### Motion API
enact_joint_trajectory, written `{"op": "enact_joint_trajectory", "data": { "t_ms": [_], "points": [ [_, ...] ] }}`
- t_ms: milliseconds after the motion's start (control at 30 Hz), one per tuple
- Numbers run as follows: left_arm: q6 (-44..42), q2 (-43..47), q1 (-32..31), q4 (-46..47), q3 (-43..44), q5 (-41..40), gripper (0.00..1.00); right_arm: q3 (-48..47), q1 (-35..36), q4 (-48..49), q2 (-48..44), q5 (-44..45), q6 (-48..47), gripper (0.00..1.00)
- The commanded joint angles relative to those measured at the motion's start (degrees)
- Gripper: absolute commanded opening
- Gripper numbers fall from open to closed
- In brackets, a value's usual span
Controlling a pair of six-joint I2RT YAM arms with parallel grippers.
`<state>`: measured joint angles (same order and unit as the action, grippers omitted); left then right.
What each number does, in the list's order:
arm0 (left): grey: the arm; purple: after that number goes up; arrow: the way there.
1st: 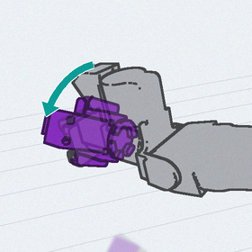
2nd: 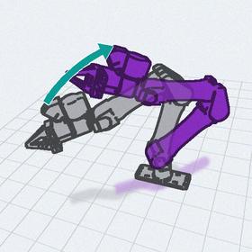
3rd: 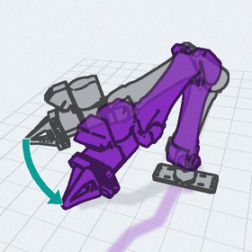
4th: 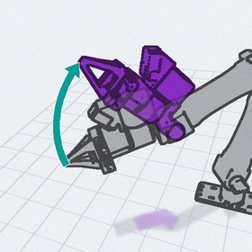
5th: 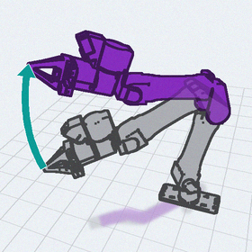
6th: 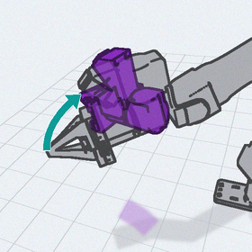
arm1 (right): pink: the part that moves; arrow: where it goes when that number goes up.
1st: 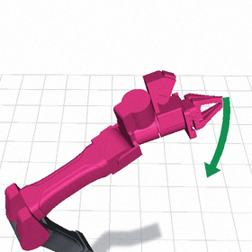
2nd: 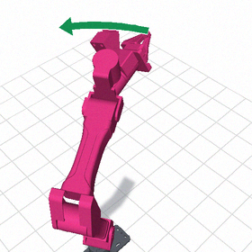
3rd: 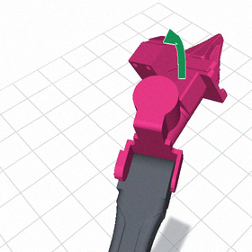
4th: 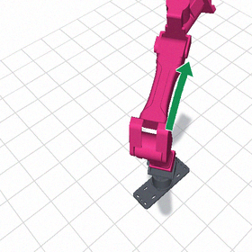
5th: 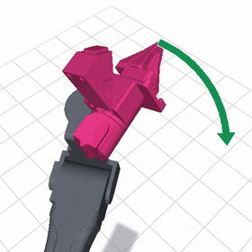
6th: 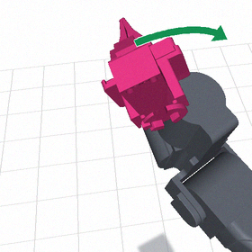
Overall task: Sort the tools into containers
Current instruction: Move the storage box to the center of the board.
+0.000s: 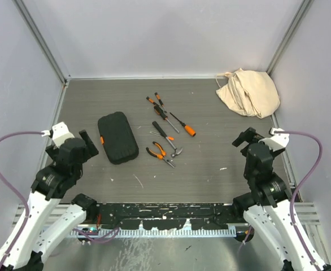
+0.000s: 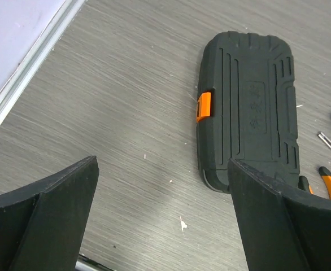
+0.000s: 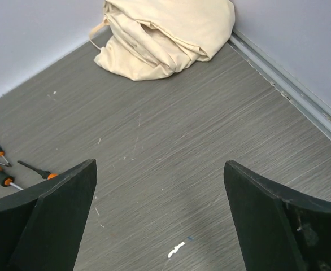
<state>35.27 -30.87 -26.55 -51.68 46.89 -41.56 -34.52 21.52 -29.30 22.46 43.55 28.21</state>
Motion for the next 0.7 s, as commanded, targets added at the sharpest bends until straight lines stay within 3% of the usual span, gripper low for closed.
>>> {"op": "enact_joint_trajectory", "data": {
  "t_ms": [0,333,500,667],
  "points": [
    [-1.1,-7.9,4.8,-1.7,6.6,8.1,0.97,-7.1,-5.9,-1.4,7.7,-10.5,-0.3,0.98],
    [-2.2,-23.9,12.8,-4.5,17.0,19.0,0.98,-16.4,-15.9,-5.2,23.6,-21.6,0.9,0.99],
    [-3.1,-26.8,14.4,-2.9,17.2,20.7,0.98,-17.5,-17.8,-7.0,28.9,-25.3,0.5,1.0],
    [-3.3,-29.5,15.2,-2.0,17.4,22.0,0.98,-17.6,-18.8,-7.4,32.6,-36.7,-2.2,1.0]
  ]
}}
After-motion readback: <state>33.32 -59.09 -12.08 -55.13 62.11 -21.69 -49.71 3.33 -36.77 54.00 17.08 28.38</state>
